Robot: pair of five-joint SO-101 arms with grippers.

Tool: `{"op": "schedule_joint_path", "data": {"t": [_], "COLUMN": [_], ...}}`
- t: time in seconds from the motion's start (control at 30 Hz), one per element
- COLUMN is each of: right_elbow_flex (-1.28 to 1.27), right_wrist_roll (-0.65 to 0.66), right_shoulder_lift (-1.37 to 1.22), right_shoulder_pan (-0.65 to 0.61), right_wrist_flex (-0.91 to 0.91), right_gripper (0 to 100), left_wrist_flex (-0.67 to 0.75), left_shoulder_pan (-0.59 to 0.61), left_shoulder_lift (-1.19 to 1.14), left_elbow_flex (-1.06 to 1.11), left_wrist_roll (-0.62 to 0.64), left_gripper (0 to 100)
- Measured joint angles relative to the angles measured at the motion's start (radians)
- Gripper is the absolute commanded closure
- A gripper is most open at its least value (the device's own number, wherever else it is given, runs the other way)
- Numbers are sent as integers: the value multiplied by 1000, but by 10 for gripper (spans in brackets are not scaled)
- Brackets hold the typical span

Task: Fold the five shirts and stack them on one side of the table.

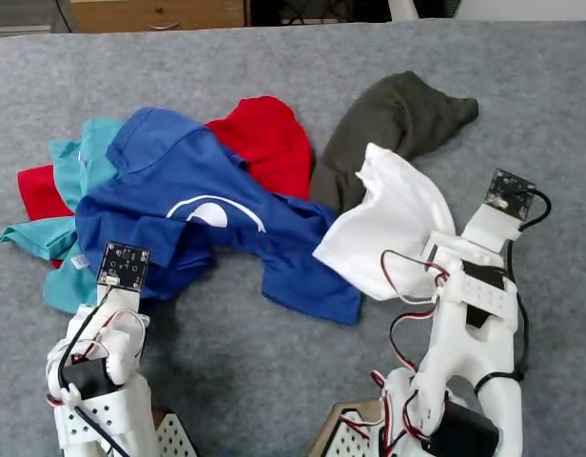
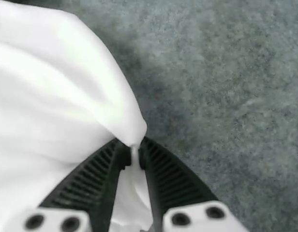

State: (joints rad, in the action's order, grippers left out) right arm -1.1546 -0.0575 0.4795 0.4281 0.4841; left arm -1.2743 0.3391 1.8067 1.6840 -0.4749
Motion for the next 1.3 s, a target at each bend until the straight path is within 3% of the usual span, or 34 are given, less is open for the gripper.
{"op": "schedule_joint_path", "data": {"t": [0.33,0.43,0.67,0.87,0.97,1.17,1.3], "right_elbow_flex": [-3,-6,-6,-6,-6,-6,-6], "right_wrist_roll": [49,49,49,51,51,51,51], "right_shoulder_lift": [0,0,0,0,0,0,0], "right_shoulder_pan": [-34,-34,-34,-34,-34,-34,-34], "right_wrist_flex": [0,0,0,0,0,0,0], "right_gripper": [981,981,981,981,981,980,980], "left_wrist_flex": [0,0,-37,-141,-74,180,307], "left_shoulder_pan": [3,3,-12,-244,-328,-348,-350], "left_shoulder_lift": [-48,-153,-624,-985,-1094,-1367,-1613], "left_elbow_flex": [-258,-391,-761,-937,-984,-1010,-1037], "left_wrist_roll": [8,57,279,491,559,657,660], "left_gripper": [964,915,788,680,680,681,775]}}
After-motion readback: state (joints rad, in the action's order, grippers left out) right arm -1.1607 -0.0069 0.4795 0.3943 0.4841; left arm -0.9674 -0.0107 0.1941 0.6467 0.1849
